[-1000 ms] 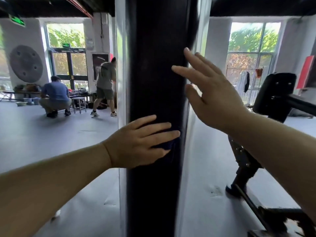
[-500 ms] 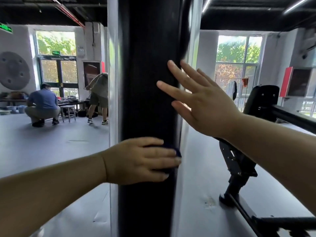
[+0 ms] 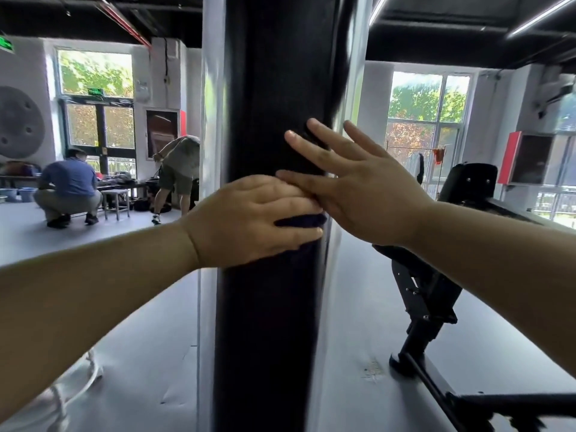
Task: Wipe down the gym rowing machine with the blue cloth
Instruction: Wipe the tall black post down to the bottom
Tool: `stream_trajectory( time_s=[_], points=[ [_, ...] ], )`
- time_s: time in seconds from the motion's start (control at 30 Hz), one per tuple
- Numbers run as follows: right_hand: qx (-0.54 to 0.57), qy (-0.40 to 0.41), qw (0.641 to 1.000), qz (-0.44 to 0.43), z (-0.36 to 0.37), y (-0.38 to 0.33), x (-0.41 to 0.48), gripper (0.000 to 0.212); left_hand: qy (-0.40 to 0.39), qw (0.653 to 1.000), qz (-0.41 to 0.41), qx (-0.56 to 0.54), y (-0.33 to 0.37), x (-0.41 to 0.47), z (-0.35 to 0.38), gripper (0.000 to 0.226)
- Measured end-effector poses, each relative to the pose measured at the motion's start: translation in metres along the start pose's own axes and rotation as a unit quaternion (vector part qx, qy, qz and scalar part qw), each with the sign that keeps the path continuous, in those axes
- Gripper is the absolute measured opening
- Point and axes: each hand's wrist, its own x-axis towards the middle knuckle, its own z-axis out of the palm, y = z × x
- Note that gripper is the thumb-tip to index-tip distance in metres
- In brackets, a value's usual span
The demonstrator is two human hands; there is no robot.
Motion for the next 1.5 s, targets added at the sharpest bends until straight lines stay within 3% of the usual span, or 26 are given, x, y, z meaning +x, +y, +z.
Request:
stream_trajectory(
  time_s=[0.1,0.23,0.3,0.37,0.47,0.57,0.63,0.7,0.8,0.87,0.97,1.0,1.13,1.2,1.27,1.4,1.5],
  points=[
    [0.010,-0.001,1.000,0.018,-0.004,0.002,0.009,0.045,0.012,0.999,-0.036,-0.026,0.019,-0.007,0.007,0.027],
    [-0.007,-0.033,0.999,-0.002,-0.009,0.007,0.011,0.045,-0.079,0.987,0.061,-0.123,0.092,-0.058,0.023,0.022],
    [-0.026,-0.038,0.999,-0.015,-0.009,0.005,0.010,0.045,-0.112,0.975,0.129,-0.144,0.086,-0.063,0.023,0.025],
    [-0.037,-0.037,0.998,-0.022,-0.007,0.001,0.011,0.046,-0.097,0.976,0.144,-0.130,0.059,-0.049,0.017,0.034],
    [-0.033,-0.024,0.999,-0.022,-0.001,-0.009,0.011,0.045,-0.033,0.998,0.039,-0.045,0.019,-0.025,0.006,0.027],
    [-0.034,-0.018,0.999,-0.022,0.004,-0.016,0.008,0.045,0.013,0.996,-0.077,-0.051,0.046,-0.031,0.015,0.027],
    [-0.031,-0.015,0.999,-0.024,0.005,-0.016,0.009,0.045,-0.013,0.996,-0.041,-0.082,0.091,-0.050,0.026,0.026],
    [-0.028,-0.018,0.999,-0.025,0.005,-0.018,0.008,0.046,-0.074,0.988,0.052,-0.126,0.121,-0.068,0.032,0.021],
    [-0.033,-0.025,0.999,-0.029,0.009,-0.025,0.004,0.046,-0.118,0.974,0.155,-0.116,0.107,-0.068,0.031,0.023],
    [-0.033,-0.023,0.999,-0.022,0.012,-0.030,0.001,0.046,-0.067,0.990,0.098,-0.079,0.079,-0.052,0.025,0.028],
    [-0.024,-0.025,0.999,-0.009,0.011,-0.033,0.001,0.045,0.008,0.996,-0.078,-0.053,0.068,-0.038,0.020,0.026],
    [-0.023,-0.030,0.999,-0.010,0.010,-0.033,0.001,0.045,0.018,0.994,-0.088,-0.055,0.081,-0.042,0.023,0.026],
    [-0.029,-0.052,0.998,-0.027,0.007,-0.037,-0.003,0.046,-0.079,0.987,0.056,-0.129,0.156,-0.071,0.043,0.018],
    [-0.033,-0.062,0.997,-0.043,0.009,-0.044,-0.009,0.046,-0.102,0.978,0.095,-0.153,0.160,-0.068,0.047,0.018],
    [-0.023,-0.062,0.997,-0.043,0.011,-0.049,-0.011,0.046,-0.073,0.989,0.061,-0.113,0.143,-0.046,0.045,0.019],
    [-0.004,-0.052,0.998,-0.032,0.013,-0.046,-0.010,0.044,-0.009,0.994,-0.094,-0.063,0.118,-0.014,0.040,0.023],
    [0.012,-0.030,0.999,-0.023,0.015,-0.049,-0.012,0.044,-0.045,0.993,-0.043,-0.103,0.158,-0.036,0.049,0.020]
  ],
)
